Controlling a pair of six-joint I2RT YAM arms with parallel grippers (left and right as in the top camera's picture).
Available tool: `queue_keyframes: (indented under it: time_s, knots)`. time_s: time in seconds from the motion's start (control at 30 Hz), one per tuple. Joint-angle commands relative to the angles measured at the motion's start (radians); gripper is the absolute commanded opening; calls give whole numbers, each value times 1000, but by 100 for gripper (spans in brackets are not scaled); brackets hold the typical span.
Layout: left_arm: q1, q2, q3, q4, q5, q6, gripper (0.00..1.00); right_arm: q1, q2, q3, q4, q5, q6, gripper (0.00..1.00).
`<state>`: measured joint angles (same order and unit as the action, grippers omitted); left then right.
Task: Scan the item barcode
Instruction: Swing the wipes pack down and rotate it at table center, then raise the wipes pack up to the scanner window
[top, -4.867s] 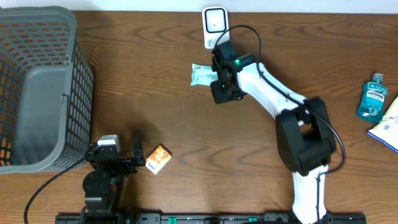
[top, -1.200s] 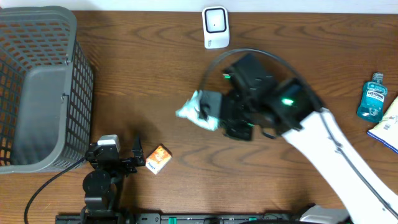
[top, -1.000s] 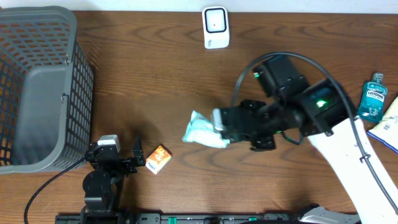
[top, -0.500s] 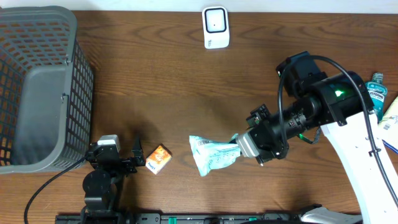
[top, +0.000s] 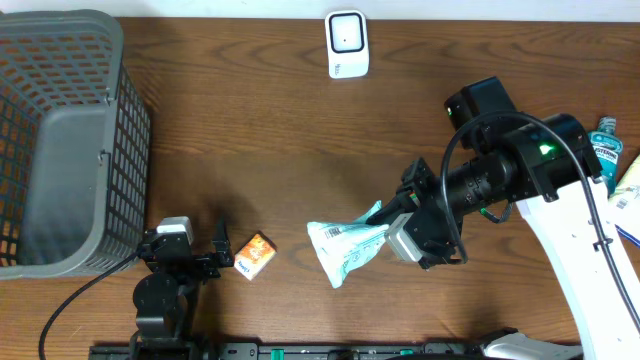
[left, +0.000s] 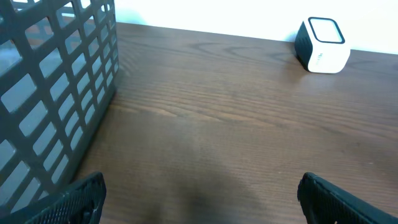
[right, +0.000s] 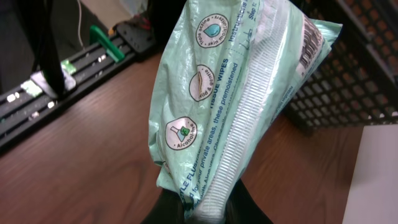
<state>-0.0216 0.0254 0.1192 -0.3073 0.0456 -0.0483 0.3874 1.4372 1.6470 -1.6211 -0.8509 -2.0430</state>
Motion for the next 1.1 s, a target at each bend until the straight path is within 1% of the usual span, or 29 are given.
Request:
queue_keyframes:
  time_s: [0.0,0.03,0.07,0.13,0.2,0.23,0.3,0.33,0.47,0.57,0.6,0.67,0.8,0.87,0.9,1.07]
  knots:
    - [-2,-1,-23,-5,-9,10,98,-4,-2,2,2,61,-96,1]
    - [-2,-1,-23,-5,-9,10,98,-5,3,2,6,77,-82,1]
    - [-2,-1,-23,-5,-9,10,98,-5,11,2,24,85,-31,1]
    - [-2,-1,-23,-5,-9,10,98,-8,37,-1,85,66,126,1]
    - [-2,-1,-23,-5,-9,10,98,-13,88,-7,182,26,333,1]
    - [-2,-1,-23,-5,-9,10,98,-16,109,-7,220,1,408,1]
    - [-2,-1,-23,-5,-9,10,98,-26,177,-7,322,-77,612,1]
    - [-2,-1,-23,-5,-9,10,98,-32,237,-7,392,-132,749,1]
    - [-2,-1,-23,-5,-9,10,98,-54,397,-7,616,-250,1122,1]
    - [-2,-1,-23,-5,-9,10,98,-88,484,-7,878,-317,1543,1]
    - [-2,-1,-23,-5,-9,10,98,-103,514,-7,996,-339,1716,1]
    - [-2,-1,-23,-5,-9,10,98,-130,561,-7,1202,-356,1978,1]
    - [-2,-1,-23,-5,-9,10,98,-178,644,-7,1604,-343,2395,1]
    - [-2,-1,-23,-5,-9,10,98,-200,690,-7,1763,-290,2607,1]
    - [-2,-1,-23,-5,-9,10,98,-212,729,-7,1841,-234,2751,1]
    - [-2,-1,-23,-5,-9,10,98,-237,864,-6,2124,-213,3064,1]
